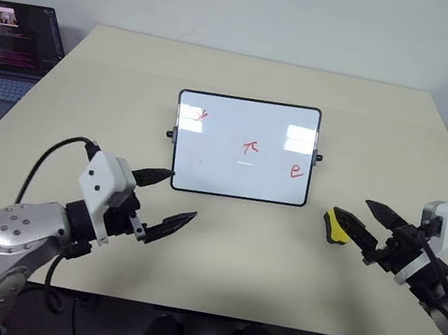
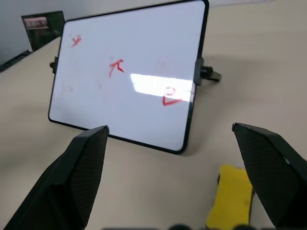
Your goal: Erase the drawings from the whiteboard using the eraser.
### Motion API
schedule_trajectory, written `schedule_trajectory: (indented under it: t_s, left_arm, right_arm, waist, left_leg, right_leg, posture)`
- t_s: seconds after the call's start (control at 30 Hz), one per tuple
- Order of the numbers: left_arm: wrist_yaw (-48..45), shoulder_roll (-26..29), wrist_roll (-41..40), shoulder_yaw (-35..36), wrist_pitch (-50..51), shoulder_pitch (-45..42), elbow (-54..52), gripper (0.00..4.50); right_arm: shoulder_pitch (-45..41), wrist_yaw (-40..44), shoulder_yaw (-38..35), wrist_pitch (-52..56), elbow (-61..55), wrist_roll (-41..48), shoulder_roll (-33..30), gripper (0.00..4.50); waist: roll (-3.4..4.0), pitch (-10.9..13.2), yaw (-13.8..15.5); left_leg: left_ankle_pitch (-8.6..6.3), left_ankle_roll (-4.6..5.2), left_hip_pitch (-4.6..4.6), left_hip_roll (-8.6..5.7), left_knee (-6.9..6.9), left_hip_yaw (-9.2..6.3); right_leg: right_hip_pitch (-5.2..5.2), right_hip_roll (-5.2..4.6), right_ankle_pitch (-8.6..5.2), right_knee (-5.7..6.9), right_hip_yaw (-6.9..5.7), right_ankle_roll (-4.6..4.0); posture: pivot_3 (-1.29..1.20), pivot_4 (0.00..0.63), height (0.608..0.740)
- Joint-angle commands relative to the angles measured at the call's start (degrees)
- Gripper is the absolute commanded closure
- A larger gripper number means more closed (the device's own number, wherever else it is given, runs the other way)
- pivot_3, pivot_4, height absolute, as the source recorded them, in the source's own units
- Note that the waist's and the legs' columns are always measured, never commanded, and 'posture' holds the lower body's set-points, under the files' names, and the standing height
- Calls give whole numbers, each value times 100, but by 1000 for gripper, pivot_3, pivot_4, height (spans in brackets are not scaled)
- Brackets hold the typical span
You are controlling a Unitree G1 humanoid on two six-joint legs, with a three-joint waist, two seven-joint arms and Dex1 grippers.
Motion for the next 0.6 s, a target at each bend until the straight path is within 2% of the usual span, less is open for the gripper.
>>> schedule_trajectory:
  t_s: [0.03, 0.33, 0.6]
  left_arm:
    - [145, 155, -330, 415, 222, 42, -335, 0]
    - [493, 264, -924, 812, 609, 382, -803, 0]
    - [558, 365, -905, 630, 538, 259, -652, 0]
  right_arm:
    - [189, -204, -478, 155, -289, 681, -288, 44]
    - [581, -601, -532, 87, -435, 1659, -802, 44]
    - [911, -874, -440, -171, -589, 1920, -951, 44]
  waist:
    - [-2, -1, 11]
    - [-1, 0, -18]
    - [-2, -1, -13]
  left_leg:
    - [0, 0, 0, -2, 0, 0]
    - [0, 0, 3, -2, -3, 1]
    - [0, 0, 2, -2, -2, 4]
  right_leg:
    - [1, -1, 0, -1, -1, 0]
    - [1, 6, 0, -4, 1, 0]
    - [1, 5, 0, -6, 6, 0]
  posture:
    - [0, 150, 740]
    - [0, 150, 740]
    - [0, 150, 740]
